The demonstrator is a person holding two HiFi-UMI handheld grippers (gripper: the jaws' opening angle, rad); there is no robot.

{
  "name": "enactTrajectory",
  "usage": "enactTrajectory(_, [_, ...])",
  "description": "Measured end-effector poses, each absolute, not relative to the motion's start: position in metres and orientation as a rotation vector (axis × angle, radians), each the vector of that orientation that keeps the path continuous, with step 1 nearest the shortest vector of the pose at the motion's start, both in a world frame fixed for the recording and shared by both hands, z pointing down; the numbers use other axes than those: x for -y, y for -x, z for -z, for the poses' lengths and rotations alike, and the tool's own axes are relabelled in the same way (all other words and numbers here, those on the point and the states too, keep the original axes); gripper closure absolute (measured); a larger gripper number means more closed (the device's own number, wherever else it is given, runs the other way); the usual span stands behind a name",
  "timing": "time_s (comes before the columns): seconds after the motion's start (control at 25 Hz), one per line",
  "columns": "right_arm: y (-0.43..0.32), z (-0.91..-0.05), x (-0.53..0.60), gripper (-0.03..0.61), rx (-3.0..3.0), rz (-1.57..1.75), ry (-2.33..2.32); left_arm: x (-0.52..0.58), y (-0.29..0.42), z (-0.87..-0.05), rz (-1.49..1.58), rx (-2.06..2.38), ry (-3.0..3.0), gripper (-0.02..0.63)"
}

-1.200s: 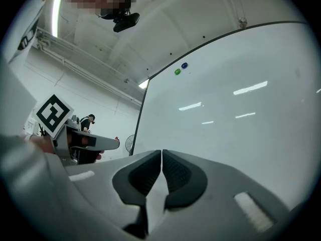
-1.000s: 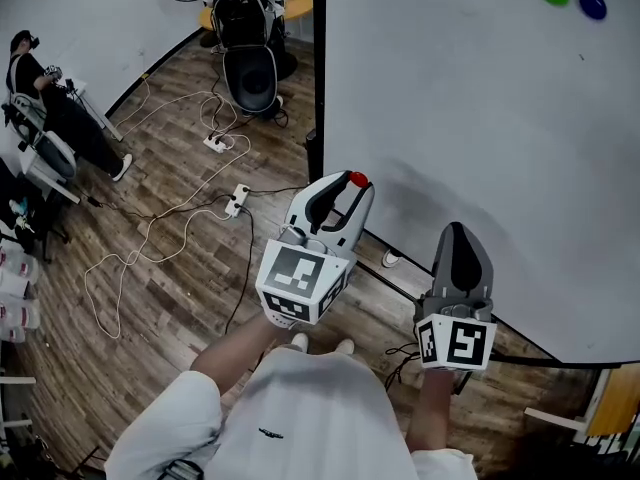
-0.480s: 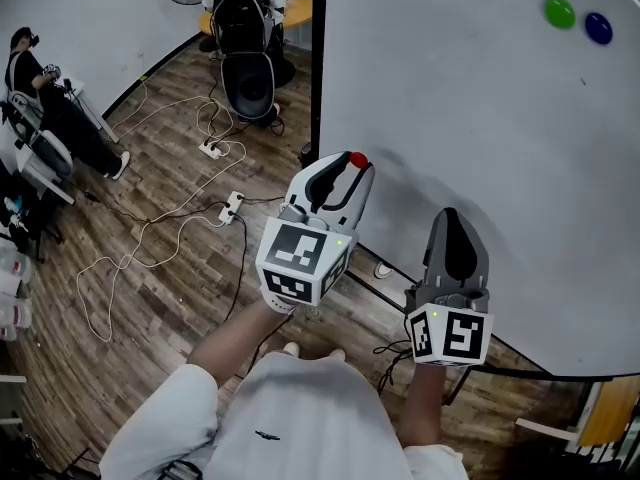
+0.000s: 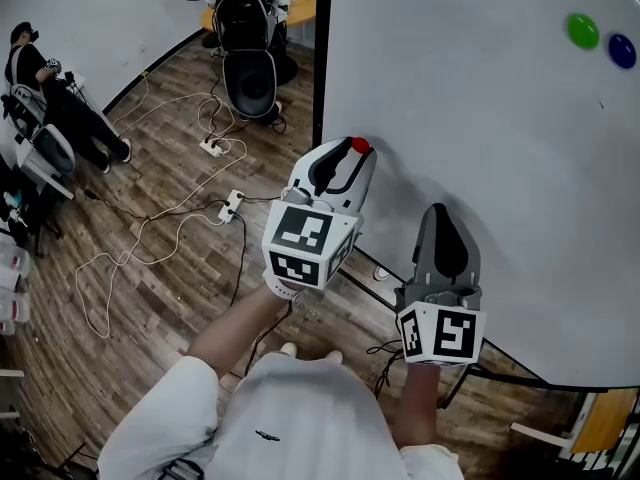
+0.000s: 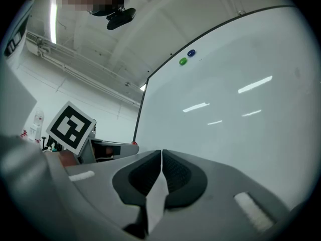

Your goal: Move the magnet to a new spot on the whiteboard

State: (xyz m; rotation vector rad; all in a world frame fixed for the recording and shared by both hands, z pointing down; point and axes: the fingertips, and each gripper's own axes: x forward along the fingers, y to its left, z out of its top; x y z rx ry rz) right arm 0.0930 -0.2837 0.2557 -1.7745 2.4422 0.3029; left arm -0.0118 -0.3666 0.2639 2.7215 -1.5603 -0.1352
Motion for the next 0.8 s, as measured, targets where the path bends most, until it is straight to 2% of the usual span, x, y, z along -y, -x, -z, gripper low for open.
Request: enactTrajectory(0.8, [-0.086, -0.273, 0.295, 0.572, -2.486, -0.239, 1.764, 0.403, 0.006, -0.284, 0.089, 1.594, -2.671, 0.488])
